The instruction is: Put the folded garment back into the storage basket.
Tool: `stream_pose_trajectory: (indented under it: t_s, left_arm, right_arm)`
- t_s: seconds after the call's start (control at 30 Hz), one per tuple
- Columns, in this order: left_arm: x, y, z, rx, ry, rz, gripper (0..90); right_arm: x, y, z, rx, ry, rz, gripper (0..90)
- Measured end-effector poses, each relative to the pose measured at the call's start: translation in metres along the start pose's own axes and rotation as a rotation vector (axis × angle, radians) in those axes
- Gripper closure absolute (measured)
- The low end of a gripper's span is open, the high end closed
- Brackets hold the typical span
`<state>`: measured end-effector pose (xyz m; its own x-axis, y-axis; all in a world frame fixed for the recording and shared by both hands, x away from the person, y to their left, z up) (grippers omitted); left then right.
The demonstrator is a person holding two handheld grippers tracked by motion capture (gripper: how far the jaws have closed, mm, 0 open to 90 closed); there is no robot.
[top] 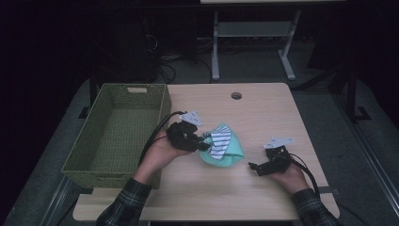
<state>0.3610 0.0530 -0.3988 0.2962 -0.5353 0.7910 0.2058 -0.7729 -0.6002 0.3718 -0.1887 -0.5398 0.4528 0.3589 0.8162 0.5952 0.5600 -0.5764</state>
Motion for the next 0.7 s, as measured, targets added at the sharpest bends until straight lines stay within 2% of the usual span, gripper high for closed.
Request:
stream_pose_trajectory:
  t_s: [0.17, 0.37, 0.7]
  left_arm:
    - [-0.003, -0.012, 0.005, 0.011, -0.020, -0.006, 77.0]
    - [-0.007, -0.031, 0.014, 0.047, -0.039, -0.019, 77.0]
    - [-0.013, -0.069, 0.032, 0.142, -0.065, -0.046, 77.0]
  right_arm:
    - [0.000, 0.000, 0.000, 0.000, 0.000, 0.000, 2.6]
    - [0.000, 0.000, 0.000, 0.000, 0.000, 0.000, 2.6]
    - [0.000, 0.000, 0.000, 0.000, 0.000, 0.000, 2.6]
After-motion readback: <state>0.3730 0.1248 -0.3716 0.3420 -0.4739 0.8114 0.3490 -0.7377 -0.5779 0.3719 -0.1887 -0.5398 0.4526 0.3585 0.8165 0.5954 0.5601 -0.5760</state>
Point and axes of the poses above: each handheld gripper's, and its own axes: y roughly forward along the jaws, x roughly out of its top, z roughly to its left, the point moved 8 cm from there along y, roughly forward along the jaws, and after that the axes turned 10 degrees about -z, right-handed, at the moved point
